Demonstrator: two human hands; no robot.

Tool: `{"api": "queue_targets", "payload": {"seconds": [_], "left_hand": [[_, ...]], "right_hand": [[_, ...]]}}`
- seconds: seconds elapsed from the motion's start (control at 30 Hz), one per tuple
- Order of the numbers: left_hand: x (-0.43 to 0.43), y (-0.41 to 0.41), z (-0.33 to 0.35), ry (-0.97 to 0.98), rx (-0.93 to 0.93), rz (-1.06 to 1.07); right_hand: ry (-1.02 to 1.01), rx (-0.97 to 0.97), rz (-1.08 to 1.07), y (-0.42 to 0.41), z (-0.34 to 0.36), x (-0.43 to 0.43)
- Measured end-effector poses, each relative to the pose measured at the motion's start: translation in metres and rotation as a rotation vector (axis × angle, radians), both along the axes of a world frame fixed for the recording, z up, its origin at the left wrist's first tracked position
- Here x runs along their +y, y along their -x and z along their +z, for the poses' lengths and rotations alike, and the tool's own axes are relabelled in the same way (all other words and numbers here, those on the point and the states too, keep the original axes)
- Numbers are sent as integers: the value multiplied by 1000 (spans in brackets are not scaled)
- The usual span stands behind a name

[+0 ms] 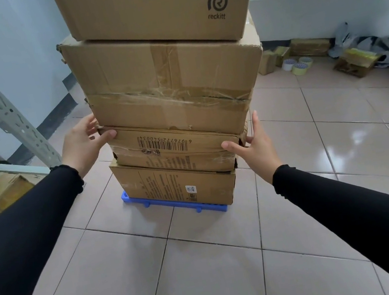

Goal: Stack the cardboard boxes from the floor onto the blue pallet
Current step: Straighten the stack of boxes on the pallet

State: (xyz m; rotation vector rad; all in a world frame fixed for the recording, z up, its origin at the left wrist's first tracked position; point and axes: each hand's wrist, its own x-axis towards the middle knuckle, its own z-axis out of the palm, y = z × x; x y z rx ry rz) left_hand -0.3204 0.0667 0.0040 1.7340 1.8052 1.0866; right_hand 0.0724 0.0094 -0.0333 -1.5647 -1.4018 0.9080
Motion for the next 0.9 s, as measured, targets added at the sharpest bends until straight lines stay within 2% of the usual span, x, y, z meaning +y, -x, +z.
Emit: {"api": "queue_targets", "payload": {"seconds": [0.17,0.4,0.53,0.9], "left_hand": [[-4,12,-32,131,15,59],[-7,2,-68,268,89,90],[-6,-6,-78,293,126,69],[7,-11,-93,301,147,103]], "right_hand": [[124,-29,34,-5,-22,-1],[286,-201,72,-3,-59,0],[244,-238,94,5,-72,1],[208,-138,-25,19,-86,7]]}}
